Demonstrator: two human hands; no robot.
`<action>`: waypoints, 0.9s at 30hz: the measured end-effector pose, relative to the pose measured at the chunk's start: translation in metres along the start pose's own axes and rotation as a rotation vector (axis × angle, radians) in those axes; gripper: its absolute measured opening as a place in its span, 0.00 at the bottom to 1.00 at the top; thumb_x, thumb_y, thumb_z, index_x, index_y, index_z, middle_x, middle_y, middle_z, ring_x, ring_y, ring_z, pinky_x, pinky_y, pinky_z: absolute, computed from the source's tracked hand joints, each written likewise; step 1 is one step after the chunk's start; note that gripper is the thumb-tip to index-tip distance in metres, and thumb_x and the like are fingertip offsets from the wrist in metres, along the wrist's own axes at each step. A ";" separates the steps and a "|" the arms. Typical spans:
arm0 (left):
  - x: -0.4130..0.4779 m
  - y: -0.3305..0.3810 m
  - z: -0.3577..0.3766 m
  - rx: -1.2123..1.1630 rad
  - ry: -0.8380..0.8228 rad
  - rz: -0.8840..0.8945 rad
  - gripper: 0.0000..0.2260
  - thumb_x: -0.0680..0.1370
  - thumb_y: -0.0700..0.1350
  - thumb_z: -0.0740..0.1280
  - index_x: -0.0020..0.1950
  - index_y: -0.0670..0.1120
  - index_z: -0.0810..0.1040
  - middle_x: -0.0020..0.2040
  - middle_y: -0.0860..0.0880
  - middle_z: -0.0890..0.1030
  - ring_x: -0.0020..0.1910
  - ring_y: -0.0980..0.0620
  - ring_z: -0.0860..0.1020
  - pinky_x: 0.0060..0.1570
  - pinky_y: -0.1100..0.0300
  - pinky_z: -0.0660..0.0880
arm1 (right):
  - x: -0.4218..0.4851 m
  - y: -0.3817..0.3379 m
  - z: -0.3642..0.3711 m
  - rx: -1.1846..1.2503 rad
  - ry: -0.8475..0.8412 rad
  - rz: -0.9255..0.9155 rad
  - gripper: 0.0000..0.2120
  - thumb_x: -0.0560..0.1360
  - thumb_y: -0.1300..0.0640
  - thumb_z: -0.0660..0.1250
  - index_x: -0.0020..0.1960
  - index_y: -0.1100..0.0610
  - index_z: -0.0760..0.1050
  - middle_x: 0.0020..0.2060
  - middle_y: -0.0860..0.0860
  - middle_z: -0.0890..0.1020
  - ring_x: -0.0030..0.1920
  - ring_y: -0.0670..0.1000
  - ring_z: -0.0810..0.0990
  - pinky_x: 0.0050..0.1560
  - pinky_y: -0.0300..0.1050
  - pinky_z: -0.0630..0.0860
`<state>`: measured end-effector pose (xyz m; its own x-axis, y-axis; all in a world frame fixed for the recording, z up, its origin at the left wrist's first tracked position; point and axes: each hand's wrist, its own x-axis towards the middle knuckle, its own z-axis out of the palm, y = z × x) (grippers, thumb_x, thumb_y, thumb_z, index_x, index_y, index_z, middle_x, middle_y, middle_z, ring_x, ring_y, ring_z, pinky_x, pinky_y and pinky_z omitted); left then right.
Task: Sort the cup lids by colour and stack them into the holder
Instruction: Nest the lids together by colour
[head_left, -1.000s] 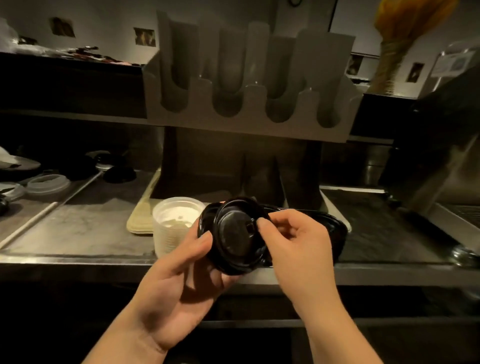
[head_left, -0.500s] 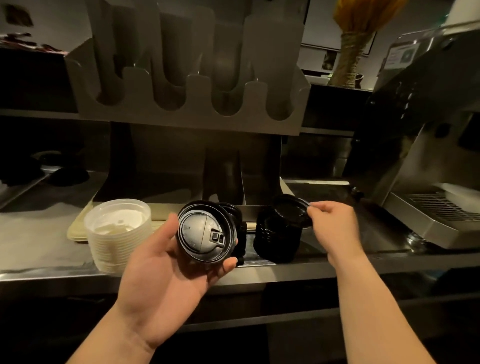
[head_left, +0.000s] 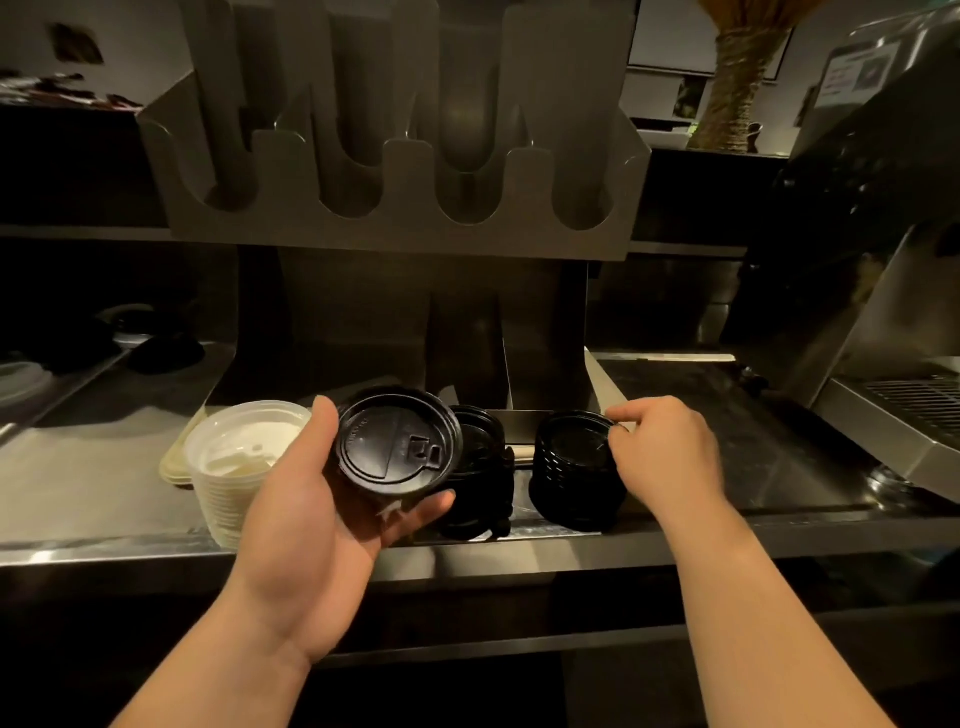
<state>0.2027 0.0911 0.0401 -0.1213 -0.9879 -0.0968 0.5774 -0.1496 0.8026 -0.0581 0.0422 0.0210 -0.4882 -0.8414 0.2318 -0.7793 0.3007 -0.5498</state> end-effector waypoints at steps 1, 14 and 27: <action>0.002 0.000 0.001 0.017 0.015 0.008 0.25 0.81 0.59 0.58 0.65 0.40 0.77 0.58 0.39 0.84 0.56 0.38 0.84 0.45 0.44 0.83 | -0.001 -0.001 0.000 -0.022 0.001 0.003 0.15 0.80 0.57 0.66 0.65 0.49 0.80 0.57 0.51 0.84 0.42 0.51 0.82 0.35 0.41 0.76; 0.031 -0.003 0.021 0.535 0.259 0.271 0.12 0.83 0.51 0.62 0.50 0.44 0.78 0.45 0.38 0.80 0.41 0.46 0.76 0.34 0.54 0.73 | -0.045 -0.035 -0.019 0.451 -0.011 -0.339 0.05 0.80 0.53 0.67 0.54 0.46 0.80 0.30 0.40 0.79 0.33 0.40 0.77 0.35 0.34 0.71; 0.026 -0.005 0.039 0.658 0.029 0.286 0.06 0.79 0.52 0.68 0.50 0.50 0.79 0.41 0.49 0.83 0.35 0.54 0.82 0.31 0.64 0.77 | -0.041 -0.058 -0.028 0.710 -0.129 -0.207 0.06 0.79 0.53 0.69 0.55 0.51 0.81 0.37 0.52 0.85 0.37 0.49 0.84 0.38 0.43 0.79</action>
<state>0.1648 0.0675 0.0565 -0.0113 -0.9867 0.1624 -0.0244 0.1627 0.9864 -0.0039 0.0717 0.0658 -0.2746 -0.9085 0.3149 -0.3877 -0.1951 -0.9009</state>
